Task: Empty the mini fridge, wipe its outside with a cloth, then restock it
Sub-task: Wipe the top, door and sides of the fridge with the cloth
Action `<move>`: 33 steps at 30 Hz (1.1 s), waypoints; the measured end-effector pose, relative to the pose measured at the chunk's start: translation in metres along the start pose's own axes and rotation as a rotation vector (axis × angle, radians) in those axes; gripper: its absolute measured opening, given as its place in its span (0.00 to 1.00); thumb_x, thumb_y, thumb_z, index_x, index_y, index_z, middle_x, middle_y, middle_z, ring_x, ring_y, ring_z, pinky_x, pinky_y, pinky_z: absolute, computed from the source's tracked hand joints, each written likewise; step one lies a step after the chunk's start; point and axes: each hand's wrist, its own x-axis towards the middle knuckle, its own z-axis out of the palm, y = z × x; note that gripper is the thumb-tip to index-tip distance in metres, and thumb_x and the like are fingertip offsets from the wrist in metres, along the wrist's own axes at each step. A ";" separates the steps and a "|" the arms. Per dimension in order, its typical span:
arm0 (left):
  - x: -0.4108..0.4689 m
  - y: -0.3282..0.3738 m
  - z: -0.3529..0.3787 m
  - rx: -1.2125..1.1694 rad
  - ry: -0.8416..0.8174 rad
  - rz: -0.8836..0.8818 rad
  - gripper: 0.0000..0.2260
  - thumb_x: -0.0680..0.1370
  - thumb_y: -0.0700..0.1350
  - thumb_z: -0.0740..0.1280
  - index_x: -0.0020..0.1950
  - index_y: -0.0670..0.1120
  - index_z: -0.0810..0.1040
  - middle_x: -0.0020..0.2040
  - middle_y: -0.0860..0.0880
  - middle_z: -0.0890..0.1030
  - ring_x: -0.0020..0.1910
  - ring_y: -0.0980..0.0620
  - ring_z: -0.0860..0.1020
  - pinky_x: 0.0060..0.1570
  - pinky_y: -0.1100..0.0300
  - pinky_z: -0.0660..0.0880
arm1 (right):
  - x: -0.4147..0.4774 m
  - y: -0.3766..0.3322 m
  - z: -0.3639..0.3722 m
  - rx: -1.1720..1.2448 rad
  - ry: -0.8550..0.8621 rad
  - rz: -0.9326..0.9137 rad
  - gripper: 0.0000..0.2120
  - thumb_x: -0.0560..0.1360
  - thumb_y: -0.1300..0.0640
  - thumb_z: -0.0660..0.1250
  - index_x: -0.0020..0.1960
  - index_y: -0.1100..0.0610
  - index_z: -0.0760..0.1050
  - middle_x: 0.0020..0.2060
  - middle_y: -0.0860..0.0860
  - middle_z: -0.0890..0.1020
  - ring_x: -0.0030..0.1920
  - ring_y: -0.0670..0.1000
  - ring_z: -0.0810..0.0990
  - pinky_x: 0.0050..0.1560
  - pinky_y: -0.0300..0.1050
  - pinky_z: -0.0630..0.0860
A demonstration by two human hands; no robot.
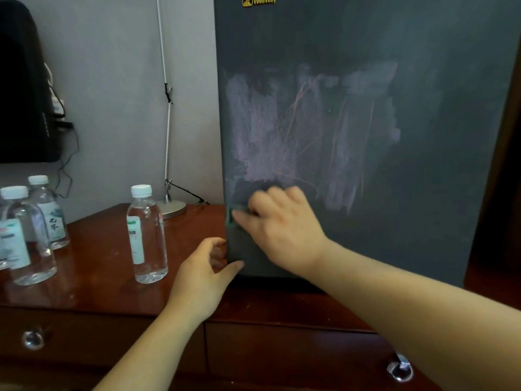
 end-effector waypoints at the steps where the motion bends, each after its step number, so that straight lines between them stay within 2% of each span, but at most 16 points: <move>1: 0.000 0.000 0.000 -0.001 -0.003 0.001 0.15 0.74 0.53 0.76 0.54 0.65 0.73 0.47 0.58 0.82 0.44 0.65 0.79 0.46 0.54 0.80 | -0.008 -0.004 0.000 0.014 -0.048 -0.075 0.12 0.79 0.54 0.65 0.61 0.51 0.81 0.44 0.53 0.76 0.43 0.58 0.73 0.42 0.54 0.63; 3: 0.000 0.000 0.001 -0.013 -0.012 -0.012 0.15 0.73 0.53 0.76 0.53 0.64 0.74 0.47 0.58 0.82 0.44 0.66 0.79 0.45 0.56 0.80 | -0.006 0.002 0.001 0.004 -0.068 -0.114 0.12 0.79 0.54 0.65 0.60 0.50 0.81 0.44 0.52 0.76 0.43 0.57 0.73 0.43 0.53 0.63; 7: 0.002 -0.002 -0.001 -0.059 -0.051 -0.075 0.16 0.72 0.53 0.77 0.55 0.64 0.75 0.47 0.58 0.82 0.45 0.60 0.81 0.46 0.49 0.82 | 0.035 0.016 0.000 -0.041 0.072 0.110 0.08 0.80 0.53 0.67 0.56 0.48 0.83 0.41 0.51 0.75 0.40 0.57 0.73 0.42 0.54 0.62; 9: 0.003 -0.002 -0.003 -0.080 -0.067 -0.090 0.18 0.72 0.51 0.78 0.56 0.63 0.75 0.48 0.57 0.82 0.46 0.59 0.82 0.48 0.49 0.82 | 0.032 0.009 0.001 -0.010 0.068 0.117 0.09 0.79 0.54 0.68 0.58 0.48 0.82 0.42 0.52 0.75 0.40 0.57 0.73 0.42 0.54 0.63; 12: 0.002 -0.003 -0.007 -0.087 -0.086 -0.065 0.23 0.70 0.44 0.80 0.57 0.63 0.76 0.50 0.56 0.83 0.47 0.60 0.82 0.51 0.52 0.80 | -0.011 -0.013 0.003 0.051 -0.064 -0.035 0.12 0.77 0.53 0.67 0.60 0.49 0.81 0.44 0.51 0.75 0.42 0.57 0.71 0.43 0.53 0.63; 15: 0.002 -0.006 -0.011 -0.107 -0.140 -0.060 0.30 0.68 0.34 0.76 0.58 0.66 0.74 0.54 0.56 0.82 0.50 0.61 0.81 0.53 0.55 0.80 | -0.047 -0.021 0.006 0.108 -0.196 -0.155 0.11 0.82 0.52 0.60 0.57 0.47 0.82 0.44 0.49 0.75 0.43 0.54 0.71 0.45 0.51 0.64; 18: 0.004 -0.008 -0.013 -0.136 -0.191 -0.082 0.35 0.69 0.30 0.69 0.65 0.64 0.72 0.58 0.57 0.80 0.53 0.63 0.79 0.47 0.62 0.79 | -0.050 -0.015 0.004 0.115 -0.246 -0.274 0.21 0.86 0.53 0.50 0.54 0.45 0.83 0.44 0.46 0.75 0.44 0.52 0.72 0.49 0.50 0.67; 19: 0.004 -0.009 -0.014 -0.145 -0.201 -0.089 0.35 0.69 0.30 0.68 0.68 0.62 0.72 0.59 0.57 0.79 0.54 0.62 0.79 0.46 0.63 0.78 | -0.047 -0.013 0.003 0.117 -0.245 -0.311 0.21 0.85 0.53 0.50 0.53 0.45 0.83 0.44 0.46 0.75 0.45 0.52 0.72 0.50 0.50 0.68; 21: 0.003 -0.008 -0.015 -0.163 -0.199 -0.086 0.35 0.68 0.32 0.68 0.68 0.63 0.72 0.59 0.57 0.80 0.55 0.60 0.79 0.45 0.63 0.78 | -0.037 -0.012 0.003 0.109 -0.204 -0.326 0.17 0.84 0.53 0.55 0.53 0.46 0.83 0.43 0.47 0.75 0.45 0.52 0.72 0.50 0.50 0.67; 23: 0.003 -0.009 -0.015 -0.174 -0.181 -0.079 0.33 0.68 0.34 0.67 0.64 0.66 0.73 0.56 0.56 0.82 0.53 0.57 0.81 0.44 0.61 0.79 | -0.025 -0.012 0.005 0.092 -0.140 -0.214 0.13 0.83 0.52 0.59 0.54 0.47 0.83 0.43 0.48 0.74 0.44 0.54 0.72 0.50 0.52 0.66; 26: 0.004 -0.009 -0.014 -0.186 -0.172 -0.096 0.34 0.71 0.28 0.65 0.65 0.65 0.73 0.55 0.55 0.83 0.53 0.56 0.81 0.45 0.57 0.80 | -0.017 -0.018 0.010 0.072 -0.063 -0.059 0.10 0.80 0.52 0.64 0.57 0.48 0.82 0.44 0.50 0.74 0.44 0.55 0.72 0.48 0.54 0.66; 30: 0.002 -0.007 -0.015 -0.230 -0.178 -0.117 0.36 0.71 0.23 0.60 0.65 0.61 0.73 0.59 0.57 0.81 0.56 0.63 0.79 0.49 0.62 0.79 | -0.041 -0.036 0.018 0.094 -0.130 -0.198 0.11 0.82 0.51 0.61 0.56 0.48 0.82 0.44 0.49 0.74 0.45 0.54 0.71 0.50 0.52 0.65; 33: 0.002 -0.003 -0.016 -0.243 -0.184 -0.118 0.34 0.71 0.24 0.61 0.62 0.62 0.73 0.59 0.55 0.80 0.56 0.58 0.79 0.45 0.62 0.79 | -0.017 -0.014 0.009 0.010 -0.041 -0.107 0.11 0.79 0.51 0.64 0.59 0.48 0.81 0.43 0.50 0.76 0.44 0.56 0.71 0.48 0.53 0.65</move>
